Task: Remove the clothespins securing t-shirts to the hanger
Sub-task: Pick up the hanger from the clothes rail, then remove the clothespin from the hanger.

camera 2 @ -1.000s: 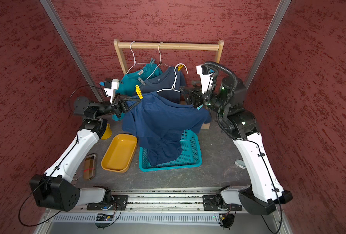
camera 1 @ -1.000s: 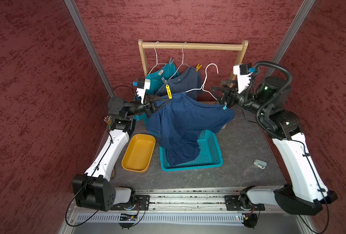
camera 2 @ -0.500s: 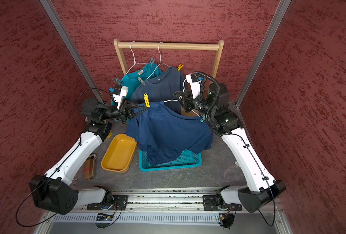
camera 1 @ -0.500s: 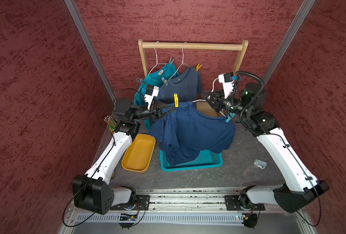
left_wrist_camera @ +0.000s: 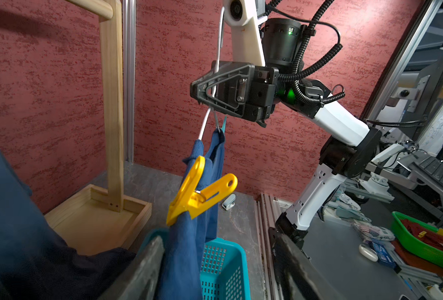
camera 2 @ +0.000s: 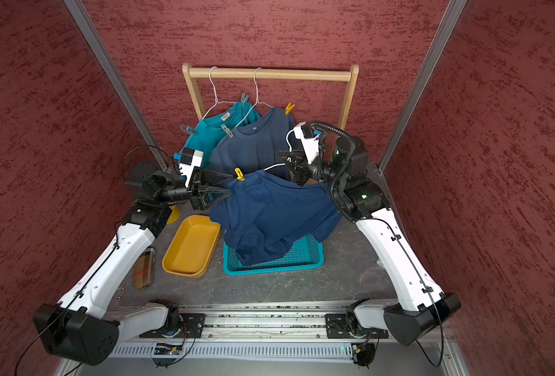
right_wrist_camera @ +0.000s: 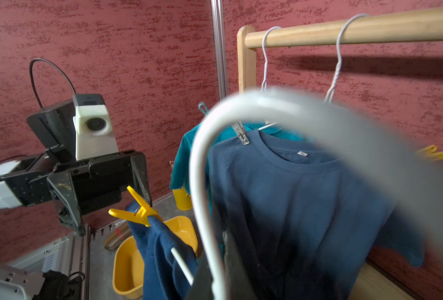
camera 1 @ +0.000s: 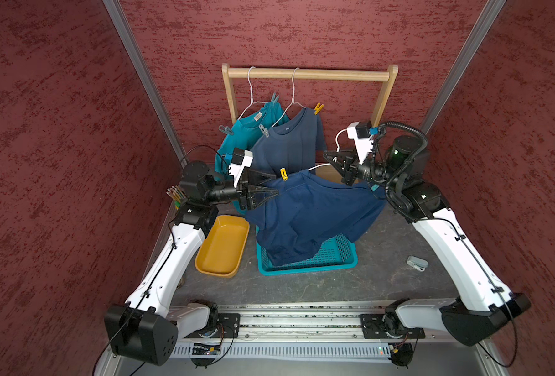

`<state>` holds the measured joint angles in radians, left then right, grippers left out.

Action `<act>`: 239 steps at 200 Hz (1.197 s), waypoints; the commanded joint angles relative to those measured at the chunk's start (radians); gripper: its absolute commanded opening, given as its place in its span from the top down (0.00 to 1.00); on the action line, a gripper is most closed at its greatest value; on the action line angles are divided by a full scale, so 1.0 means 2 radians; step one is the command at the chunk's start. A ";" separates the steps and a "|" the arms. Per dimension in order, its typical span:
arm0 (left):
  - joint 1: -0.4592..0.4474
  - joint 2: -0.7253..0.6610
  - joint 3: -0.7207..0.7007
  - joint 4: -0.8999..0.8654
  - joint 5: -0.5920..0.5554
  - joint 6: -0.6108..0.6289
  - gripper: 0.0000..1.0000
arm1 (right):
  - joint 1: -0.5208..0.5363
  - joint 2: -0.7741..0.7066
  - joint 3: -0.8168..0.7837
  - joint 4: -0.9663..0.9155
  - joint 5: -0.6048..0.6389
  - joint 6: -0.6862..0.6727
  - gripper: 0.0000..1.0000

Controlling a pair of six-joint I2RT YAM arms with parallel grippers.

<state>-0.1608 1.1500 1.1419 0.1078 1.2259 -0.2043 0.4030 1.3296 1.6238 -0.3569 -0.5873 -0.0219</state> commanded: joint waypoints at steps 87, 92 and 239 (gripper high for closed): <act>0.072 -0.115 -0.028 -0.189 0.023 0.088 0.30 | 0.003 -0.028 -0.113 0.129 -0.109 -0.017 1.00; 0.069 -0.112 -0.028 -0.189 0.025 0.090 0.30 | 0.003 -0.030 -0.122 0.136 -0.117 -0.017 1.00; 0.070 -0.103 -0.042 -0.298 0.015 0.207 0.32 | 0.048 0.027 -0.068 0.077 -0.180 -0.043 1.00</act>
<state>-0.0223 0.9310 1.0309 -0.4507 1.2488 0.1818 0.4843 1.4109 1.4590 -0.1871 -0.9398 -0.0872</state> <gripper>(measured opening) 0.688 0.079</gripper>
